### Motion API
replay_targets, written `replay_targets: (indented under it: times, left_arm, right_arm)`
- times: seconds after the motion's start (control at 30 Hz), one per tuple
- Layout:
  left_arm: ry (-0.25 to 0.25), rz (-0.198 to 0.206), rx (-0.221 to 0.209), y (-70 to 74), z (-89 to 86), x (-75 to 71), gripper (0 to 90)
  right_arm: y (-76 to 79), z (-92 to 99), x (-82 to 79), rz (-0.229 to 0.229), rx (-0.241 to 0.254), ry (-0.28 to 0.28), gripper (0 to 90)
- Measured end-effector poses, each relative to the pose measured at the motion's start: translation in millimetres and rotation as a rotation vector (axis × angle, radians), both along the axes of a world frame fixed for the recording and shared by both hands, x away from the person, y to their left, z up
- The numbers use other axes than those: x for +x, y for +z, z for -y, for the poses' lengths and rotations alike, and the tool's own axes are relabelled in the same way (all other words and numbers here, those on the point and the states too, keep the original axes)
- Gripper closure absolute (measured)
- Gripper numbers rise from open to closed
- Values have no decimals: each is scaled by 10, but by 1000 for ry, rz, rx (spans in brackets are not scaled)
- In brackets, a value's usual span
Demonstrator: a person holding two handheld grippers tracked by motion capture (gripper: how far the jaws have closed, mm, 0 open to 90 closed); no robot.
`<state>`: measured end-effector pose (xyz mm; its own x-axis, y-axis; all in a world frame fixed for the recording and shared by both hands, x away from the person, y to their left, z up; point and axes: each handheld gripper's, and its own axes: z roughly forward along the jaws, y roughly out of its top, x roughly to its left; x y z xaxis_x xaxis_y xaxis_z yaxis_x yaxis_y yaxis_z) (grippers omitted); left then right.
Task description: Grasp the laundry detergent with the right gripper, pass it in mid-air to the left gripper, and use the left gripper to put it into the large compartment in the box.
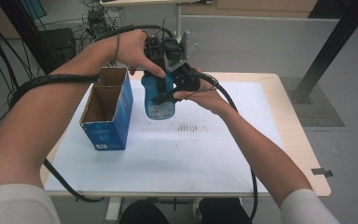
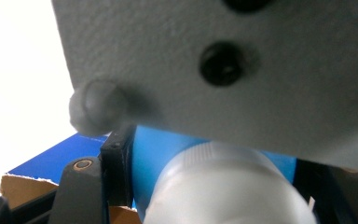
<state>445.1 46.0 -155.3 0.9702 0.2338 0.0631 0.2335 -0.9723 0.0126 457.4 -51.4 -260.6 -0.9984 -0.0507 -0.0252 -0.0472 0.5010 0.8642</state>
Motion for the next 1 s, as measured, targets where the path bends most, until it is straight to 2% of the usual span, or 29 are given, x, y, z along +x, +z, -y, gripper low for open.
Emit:
replay_targets:
  times: [0.2,0.23,1.0]
  left_arm:
    - [-1,1,2,1,-2,-2,371]
    - [-1,1,2,1,-2,-3,371]
    - [-8,6,11,14,14,-3,371]
  right_arm:
    - [-2,1,-8,-1,-3,-12,432]
    - [-5,-7,-1,3,4,2,432]
    - [-4,0,0,4,11,2,429]
